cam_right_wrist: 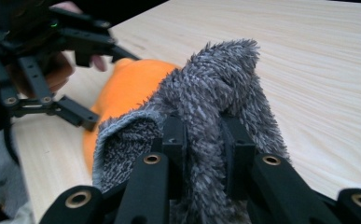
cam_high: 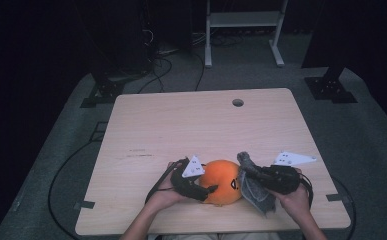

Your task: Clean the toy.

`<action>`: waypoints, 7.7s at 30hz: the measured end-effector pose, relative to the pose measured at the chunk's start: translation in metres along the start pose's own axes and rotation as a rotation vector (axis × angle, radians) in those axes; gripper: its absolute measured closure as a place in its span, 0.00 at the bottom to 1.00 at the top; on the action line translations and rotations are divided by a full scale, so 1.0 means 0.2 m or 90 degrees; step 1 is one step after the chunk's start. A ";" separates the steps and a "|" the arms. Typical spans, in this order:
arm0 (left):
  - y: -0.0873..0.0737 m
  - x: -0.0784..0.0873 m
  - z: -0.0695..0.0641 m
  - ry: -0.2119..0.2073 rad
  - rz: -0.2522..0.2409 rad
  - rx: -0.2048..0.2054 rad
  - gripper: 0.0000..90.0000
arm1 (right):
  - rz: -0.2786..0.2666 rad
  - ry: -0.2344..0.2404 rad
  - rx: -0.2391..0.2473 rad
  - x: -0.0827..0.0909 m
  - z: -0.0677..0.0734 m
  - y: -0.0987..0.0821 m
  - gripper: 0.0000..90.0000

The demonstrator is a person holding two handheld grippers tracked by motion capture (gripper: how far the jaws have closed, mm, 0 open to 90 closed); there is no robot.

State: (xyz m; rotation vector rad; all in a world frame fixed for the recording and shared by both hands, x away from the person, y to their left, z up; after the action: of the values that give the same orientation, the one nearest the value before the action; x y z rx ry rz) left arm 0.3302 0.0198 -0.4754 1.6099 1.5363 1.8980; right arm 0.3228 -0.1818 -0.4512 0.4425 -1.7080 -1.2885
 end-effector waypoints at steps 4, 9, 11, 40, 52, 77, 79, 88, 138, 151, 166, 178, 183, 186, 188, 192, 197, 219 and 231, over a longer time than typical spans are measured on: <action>0.00 0.00 -0.02 -0.003 -0.002 -0.007 0.24 | 0.043 -0.002 0.013 -0.05 0.02 -0.03 0.82; 0.02 -0.01 -0.05 0.008 -0.006 -0.027 0.24 | 0.056 -0.024 -0.016 -0.03 -0.03 -0.05 0.82; 0.02 -0.01 -0.07 0.004 -0.010 -0.035 0.24 | 0.024 -0.009 -0.027 -0.01 -0.01 0.00 0.82; 0.04 -0.02 -0.14 -0.031 -0.015 -0.024 0.25 | 0.031 -0.026 0.089 -0.02 0.12 0.09 0.83; 0.04 -0.02 -0.21 -0.023 -0.017 -0.116 0.27 | 0.041 -0.029 0.115 -0.02 0.14 0.12 0.83; 0.01 0.01 -0.11 -0.054 0.020 -0.044 0.24 | 0.026 -0.022 0.105 -0.01 0.15 0.09 0.83; 0.03 0.02 -0.11 -0.048 0.015 -0.039 0.19 | 0.041 -0.029 0.131 -0.04 0.18 0.08 0.83; 0.03 0.00 -0.09 -0.042 0.016 -0.010 0.24 | 0.035 -0.026 0.124 -0.05 0.16 0.06 0.83; 0.08 0.05 0.02 -0.101 -0.017 0.113 0.16 | 0.060 0.007 0.092 -0.03 0.07 0.00 0.83; 0.13 -0.01 -0.07 0.049 -0.082 -0.040 0.43 | 0.037 -0.038 0.070 -0.01 0.04 0.04 0.83; 0.09 -0.01 -0.04 0.009 -0.043 0.009 0.34 | 0.063 -0.018 0.096 -0.04 0.09 0.01 0.83; 0.09 0.01 -0.09 -0.017 -0.015 -0.033 0.18 | 0.049 -0.018 0.086 -0.05 0.08 0.04 0.84; 0.07 -0.01 -0.11 0.003 -0.004 -0.052 0.27 | 0.050 -0.029 0.107 -0.03 0.11 0.05 0.84; 0.06 0.00 -0.09 -0.006 -0.008 -0.039 0.29 | 0.045 -0.028 0.106 -0.04 0.11 0.06 0.84; 0.06 0.01 -0.07 -0.014 -0.014 -0.031 0.29 | 0.045 -0.023 0.086 -0.05 0.08 0.04 0.83; 0.05 0.01 -0.06 -0.021 -0.020 -0.018 0.29 | 0.068 -0.022 0.042 -0.05 0.00 -0.03 0.83; 0.05 0.01 -0.05 -0.019 -0.023 -0.007 0.29 | 0.085 -0.042 0.038 -0.01 -0.02 -0.06 0.84; 0.07 -0.01 -0.04 -0.081 -0.027 0.031 0.24 | 0.053 -0.021 0.093 -0.06 0.13 0.01 0.84; 0.07 -0.04 -0.05 -0.063 -0.028 0.066 0.22 | 0.059 -0.022 0.073 -0.05 0.11 -0.01 0.84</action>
State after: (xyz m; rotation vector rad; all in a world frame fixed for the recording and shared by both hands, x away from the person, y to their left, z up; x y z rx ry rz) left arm 0.3311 0.0024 -0.4676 1.6717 1.6388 1.7150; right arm 0.3095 -0.1626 -0.4586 0.4045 -1.8157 -1.1418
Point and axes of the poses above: each handheld gripper's, and its own axes: x roughly backward along the jaws, y roughly out of its top, z roughly to its left, the point moved 7 cm from there along -x, roughly forward along the jaws, and after that the axes turned 15 degrees about x, right-handed, at the moved point
